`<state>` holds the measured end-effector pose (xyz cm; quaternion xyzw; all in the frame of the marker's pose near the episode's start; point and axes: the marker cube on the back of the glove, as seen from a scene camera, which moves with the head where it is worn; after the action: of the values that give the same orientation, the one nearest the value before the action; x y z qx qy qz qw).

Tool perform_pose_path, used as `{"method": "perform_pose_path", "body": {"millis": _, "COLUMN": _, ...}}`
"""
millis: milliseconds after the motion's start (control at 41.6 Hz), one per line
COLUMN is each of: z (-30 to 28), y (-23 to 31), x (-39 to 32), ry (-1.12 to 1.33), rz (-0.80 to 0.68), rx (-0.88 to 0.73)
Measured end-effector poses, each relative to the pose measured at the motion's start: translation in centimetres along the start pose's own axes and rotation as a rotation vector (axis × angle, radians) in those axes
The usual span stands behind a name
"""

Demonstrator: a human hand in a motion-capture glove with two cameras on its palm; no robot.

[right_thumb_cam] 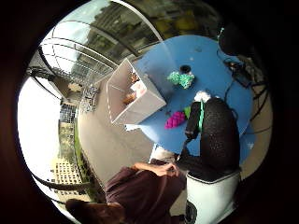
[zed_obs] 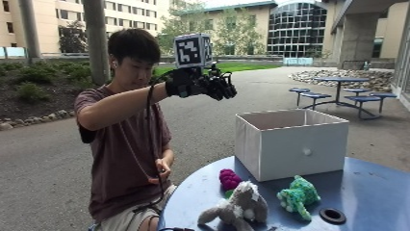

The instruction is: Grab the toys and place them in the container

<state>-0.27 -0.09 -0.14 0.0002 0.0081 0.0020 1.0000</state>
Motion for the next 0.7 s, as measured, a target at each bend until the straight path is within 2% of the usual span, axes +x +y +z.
{"method": "perform_pose_path", "body": {"millis": 361, "z": -1.8, "y": -1.2, "x": -3.7, "ry": 0.045, "rz": -0.026, "rx": -0.054}}
{"method": "perform_pose_path", "body": {"millis": 697, "z": -1.7, "y": -8.0, "x": -7.2, "ry": 0.059, "rz": -0.059, "rx": -0.130}}
